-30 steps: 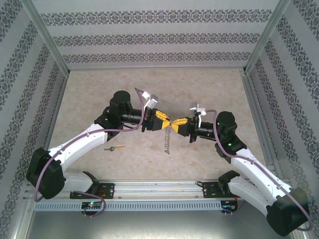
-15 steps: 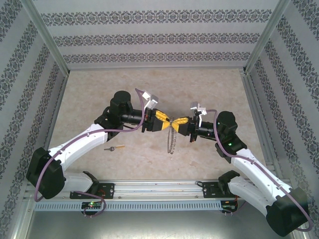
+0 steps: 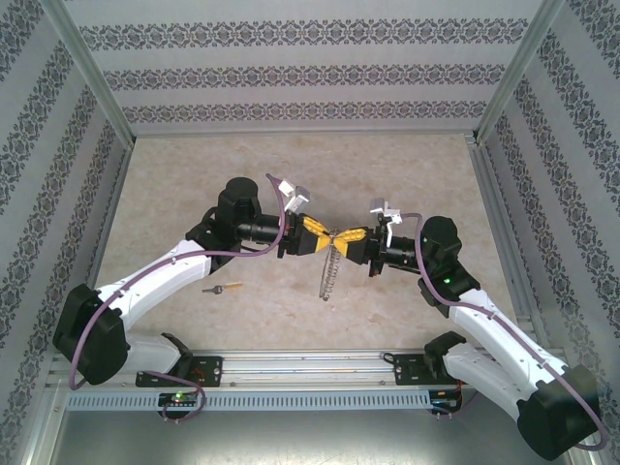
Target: Put the keys on the keyring
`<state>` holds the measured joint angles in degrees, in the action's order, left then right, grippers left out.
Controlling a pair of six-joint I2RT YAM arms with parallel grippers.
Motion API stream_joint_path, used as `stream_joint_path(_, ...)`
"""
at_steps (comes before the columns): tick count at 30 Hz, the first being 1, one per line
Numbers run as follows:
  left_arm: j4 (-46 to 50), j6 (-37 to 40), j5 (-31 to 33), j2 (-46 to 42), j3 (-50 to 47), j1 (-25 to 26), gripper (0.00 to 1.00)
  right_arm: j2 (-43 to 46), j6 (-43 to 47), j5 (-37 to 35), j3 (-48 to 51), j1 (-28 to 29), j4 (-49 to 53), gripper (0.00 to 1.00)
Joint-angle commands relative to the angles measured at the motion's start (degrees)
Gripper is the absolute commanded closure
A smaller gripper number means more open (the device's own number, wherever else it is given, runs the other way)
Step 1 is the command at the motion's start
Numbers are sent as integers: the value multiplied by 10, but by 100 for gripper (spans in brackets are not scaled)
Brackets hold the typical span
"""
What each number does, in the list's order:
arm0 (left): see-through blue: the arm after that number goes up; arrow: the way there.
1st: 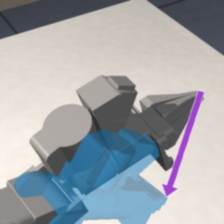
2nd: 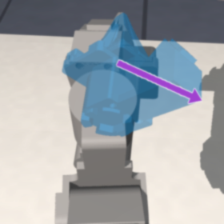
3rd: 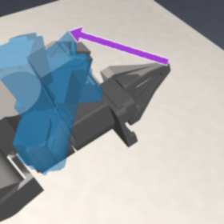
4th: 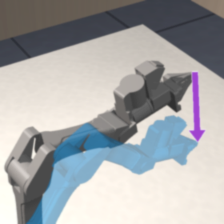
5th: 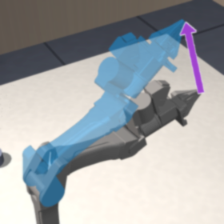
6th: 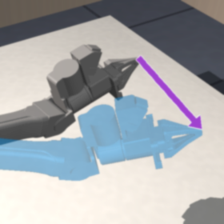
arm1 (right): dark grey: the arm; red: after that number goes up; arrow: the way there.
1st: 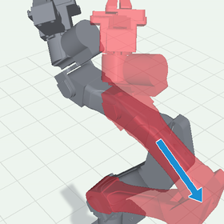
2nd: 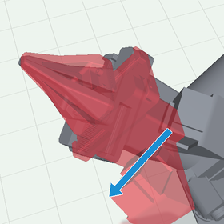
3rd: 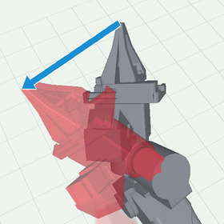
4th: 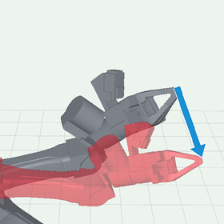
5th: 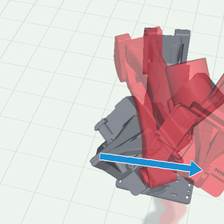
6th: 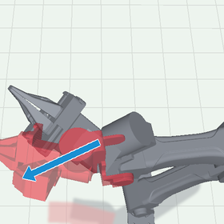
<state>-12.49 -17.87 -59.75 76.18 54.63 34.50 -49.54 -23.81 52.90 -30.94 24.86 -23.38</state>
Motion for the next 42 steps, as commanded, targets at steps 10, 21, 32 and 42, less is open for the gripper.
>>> stream_joint_path(10,-61,-8,-5,9,-1,15,88,3,-6,-3,0,-1,-38,100)
stream_joint_path(21,-75,-8,-9,16,-3,25,99,10,-6,-9,5,-1,-37,100)
stream_joint_path(32,77,146,73,-50,14,26,100,72,-41,-75,29,-79,-3,37)
stream_joint_path(42,88,327,184,-133,-44,28,100,96,-85,-81,58,-111,-7,31)
